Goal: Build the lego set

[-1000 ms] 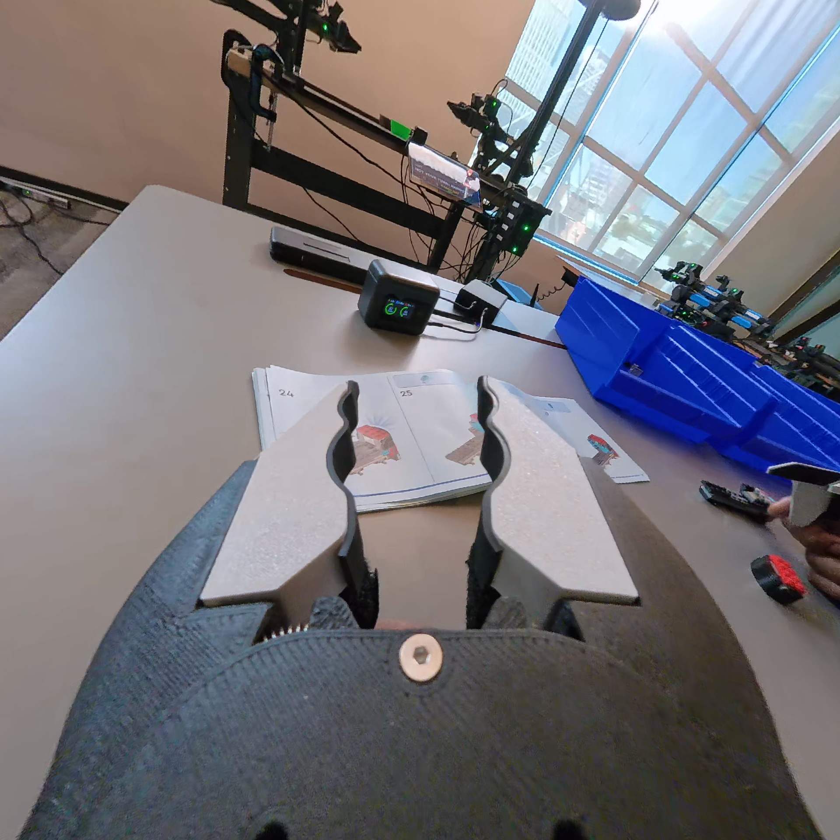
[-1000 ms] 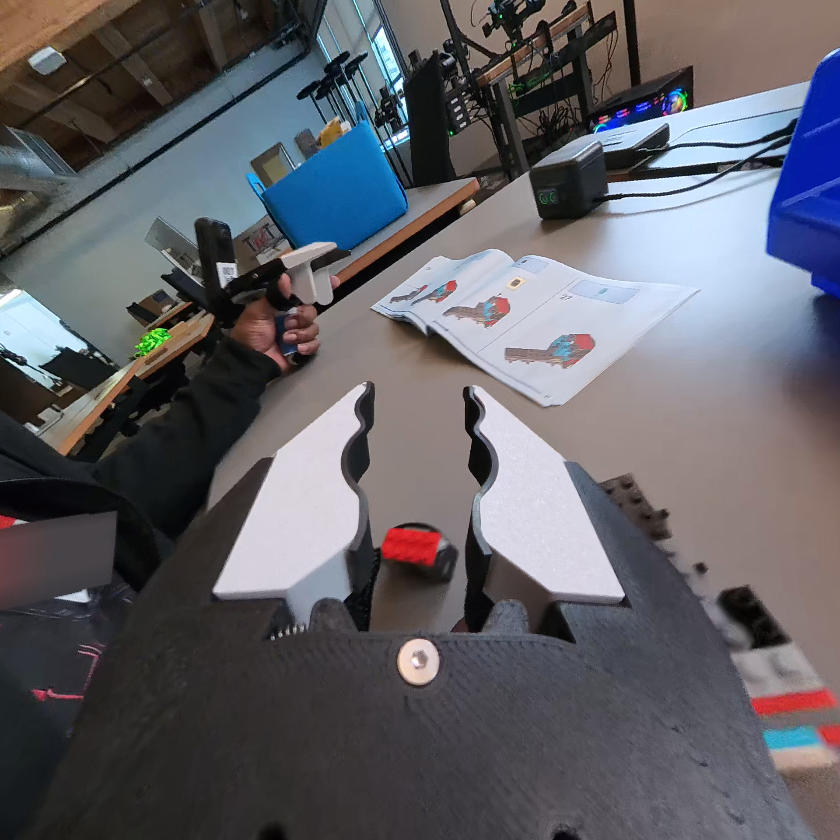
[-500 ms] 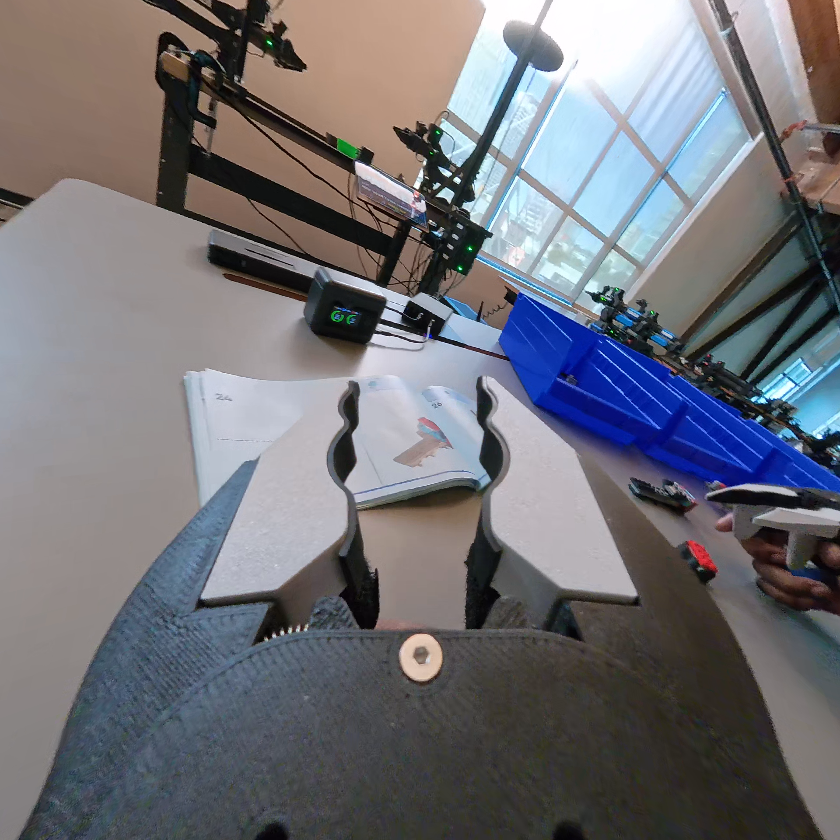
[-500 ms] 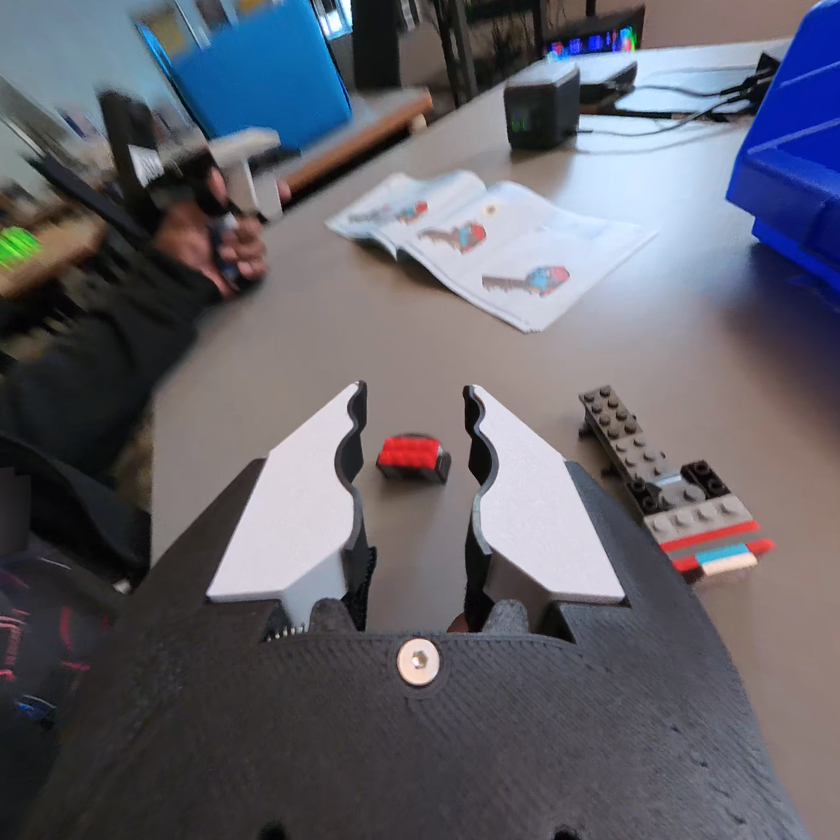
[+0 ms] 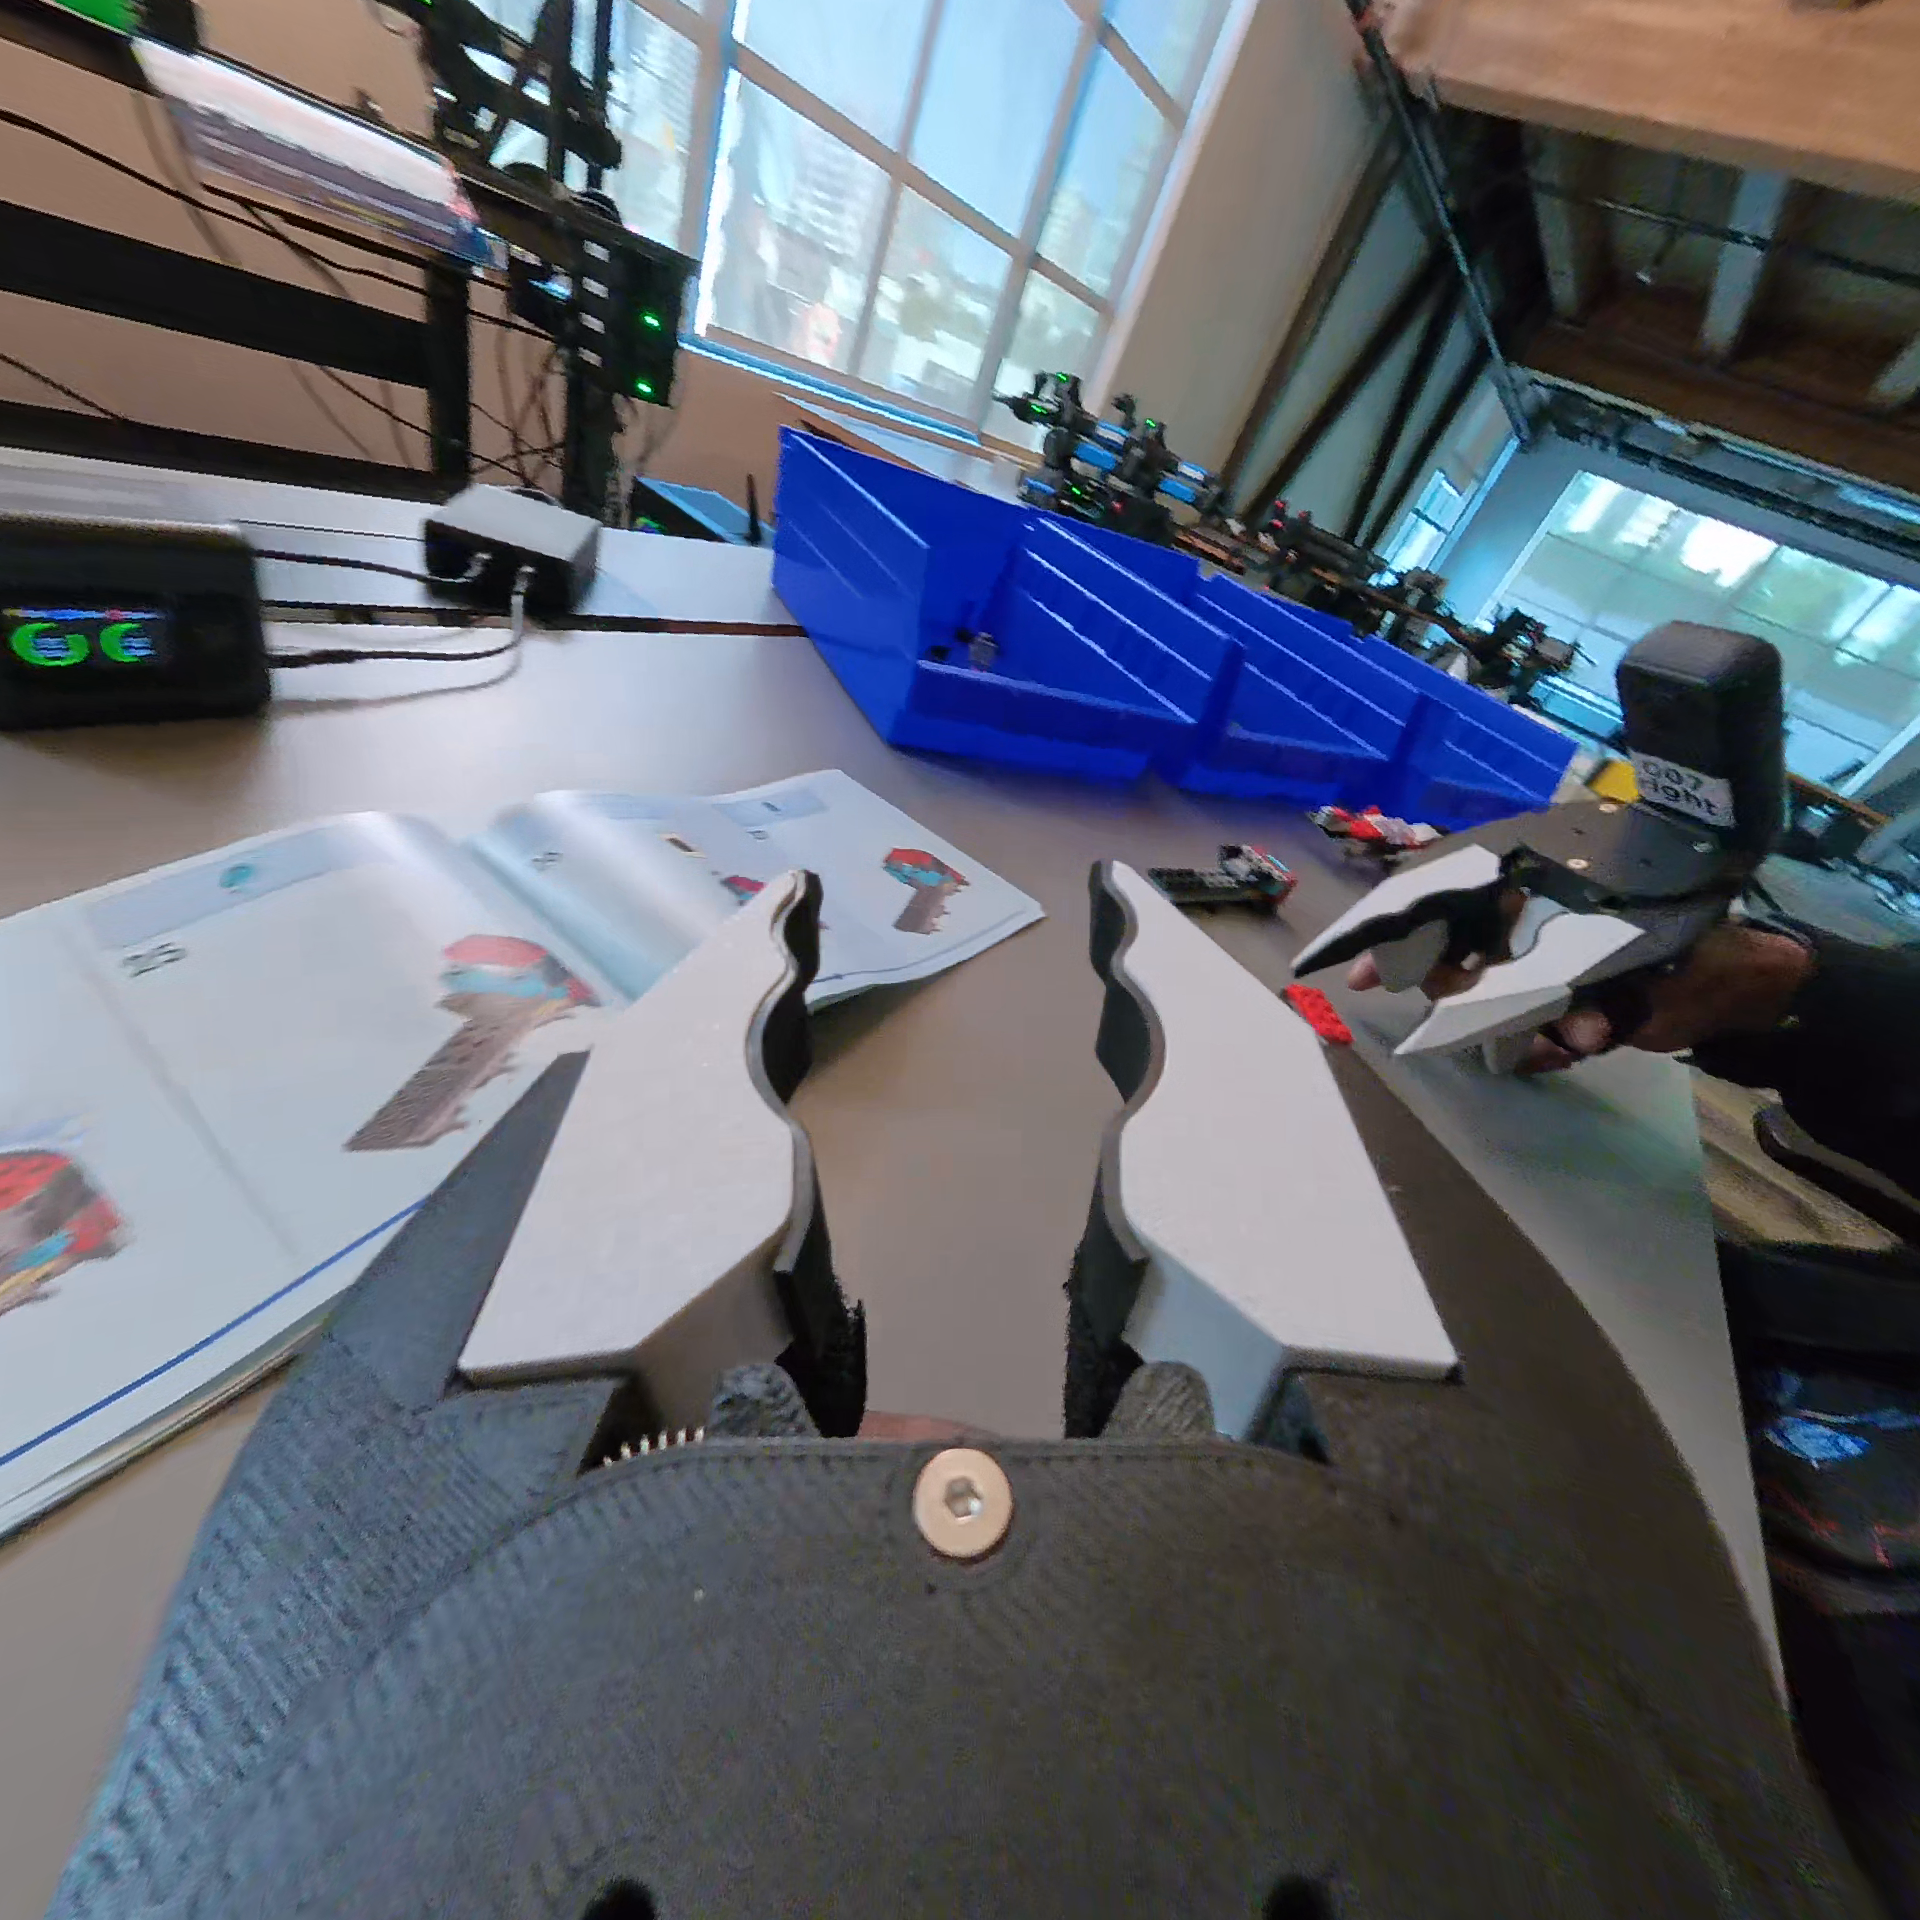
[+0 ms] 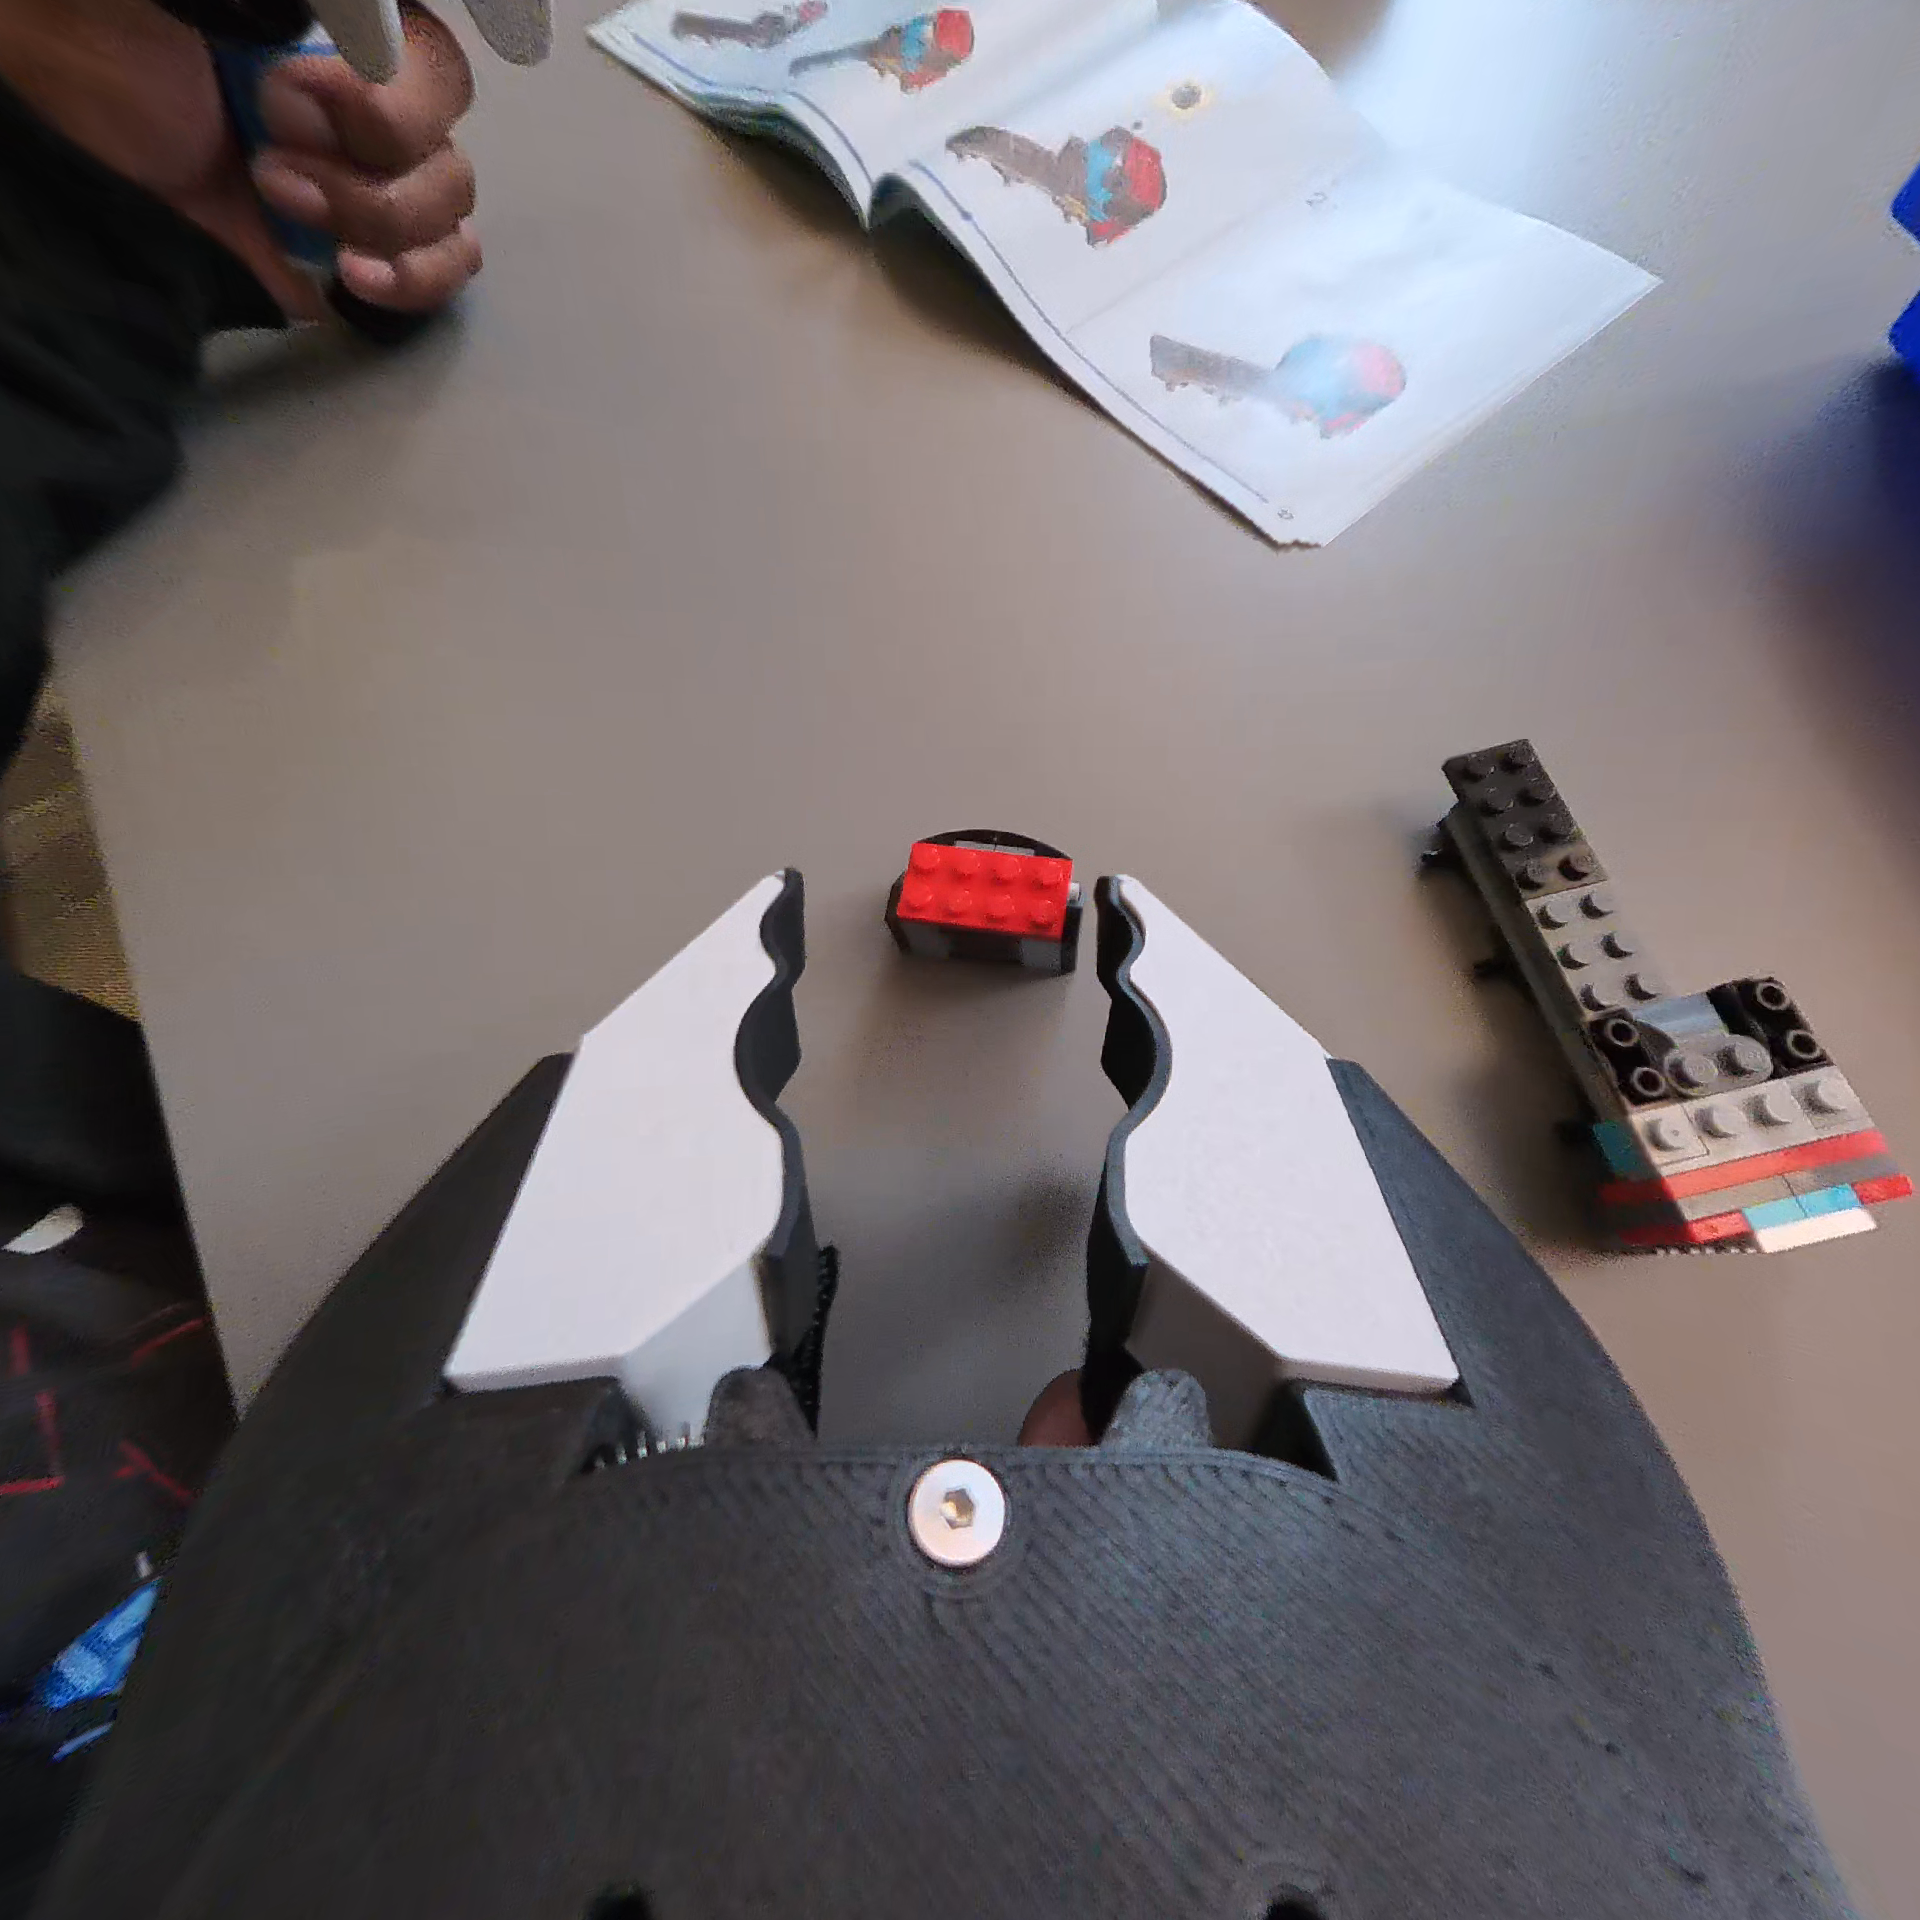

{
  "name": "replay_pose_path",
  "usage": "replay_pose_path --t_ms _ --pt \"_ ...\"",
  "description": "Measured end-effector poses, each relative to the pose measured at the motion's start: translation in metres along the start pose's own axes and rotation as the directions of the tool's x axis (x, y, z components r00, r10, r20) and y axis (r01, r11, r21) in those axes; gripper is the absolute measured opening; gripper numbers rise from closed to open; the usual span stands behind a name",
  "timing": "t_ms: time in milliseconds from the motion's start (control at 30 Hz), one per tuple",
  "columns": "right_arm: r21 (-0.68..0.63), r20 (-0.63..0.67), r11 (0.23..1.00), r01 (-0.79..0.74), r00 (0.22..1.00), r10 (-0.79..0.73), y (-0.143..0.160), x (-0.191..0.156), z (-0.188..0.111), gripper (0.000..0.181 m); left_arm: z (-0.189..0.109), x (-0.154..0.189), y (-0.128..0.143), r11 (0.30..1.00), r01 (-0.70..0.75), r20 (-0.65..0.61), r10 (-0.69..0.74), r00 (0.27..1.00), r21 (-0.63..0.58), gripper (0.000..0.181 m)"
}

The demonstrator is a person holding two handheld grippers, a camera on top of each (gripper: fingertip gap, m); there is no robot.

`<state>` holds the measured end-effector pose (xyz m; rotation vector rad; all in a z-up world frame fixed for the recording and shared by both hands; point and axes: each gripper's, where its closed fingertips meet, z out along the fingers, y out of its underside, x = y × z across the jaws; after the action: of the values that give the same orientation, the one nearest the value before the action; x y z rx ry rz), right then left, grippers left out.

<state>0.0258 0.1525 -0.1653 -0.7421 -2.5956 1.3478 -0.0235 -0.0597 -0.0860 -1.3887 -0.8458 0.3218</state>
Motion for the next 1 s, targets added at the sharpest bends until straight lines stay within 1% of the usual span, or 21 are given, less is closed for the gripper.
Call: replay_pose_path --t_ms 100,200,300,400,567,633,733,800,900,1000 --pt "-0.018 -0.066 1.0 -0.003 0.998 0.001 0.003 0.005 0.002 0.058 0.012 0.014 0.005 0.999 -0.019 -0.049 0.018 0.999 -0.027 0.053" --pt "-0.031 -0.107 0.999 -0.025 0.994 0.021 0.005 0.011 0.003 0.054 0.021 0.027 0.009 0.998 -0.03 -0.094 0.026 0.995 -0.046 0.053" --pt "-0.046 -0.098 0.999 -0.012 0.995 0.007 0.006 0.009 0.006 0.04 0.031 0.039 0.015 0.997 -0.039 -0.139 0.029 0.99 -0.071 0.053" --pt "-0.047 -0.104 0.999 -0.016 0.995 0.011 0.006 0.009 0.006 0.04 0.04 0.05 0.02 0.994 -0.05 -0.175 0.033 0.984 -0.098 0.053" --pt "0.003 -0.186 0.993 -0.12 0.975 0.118 0.004 0.029 -0.002 0.039 0.055 0.071 0.031 0.985 -0.086 -0.232 0.049 0.972 -0.149 0.053" --pt "0.009 -0.22 0.991 -0.136 0.966 0.135 0.006 0.035 -0.005 0.039 0.063 0.078 0.036 0.981 -0.1 -0.248 0.056 0.967 -0.168 0.053" --pt "-0.022 -0.261 0.994 -0.105 0.961 0.096 0.011 0.04 -0.008 0.039 0.072 0.086 0.044 0.974 -0.116 -0.268 0.061 0.961 -0.193 0.053" --pt "-0.032 -0.258 0.996 -0.081 0.964 0.07 0.012 0.04 -0.01 0.04 0.075 0.09 0.047 0.971 -0.121 -0.278 0.06 0.959 -0.206 0.053" --pt "-0.037 -0.227 0.997 -0.061 0.973 0.051 0.013 0.037 -0.016 0.049 0.075 0.091 0.046 0.973 -0.113 -0.284 0.054 0.957 -0.199 0.053" --pt "-0.004 -0.222 1.0 -0.012 0.975 0.01 0.002 0.043 -0.032 0.055 0.072 0.087 0.043 0.978 -0.09 -0.278 0.035 0.96 -0.188 0.053"
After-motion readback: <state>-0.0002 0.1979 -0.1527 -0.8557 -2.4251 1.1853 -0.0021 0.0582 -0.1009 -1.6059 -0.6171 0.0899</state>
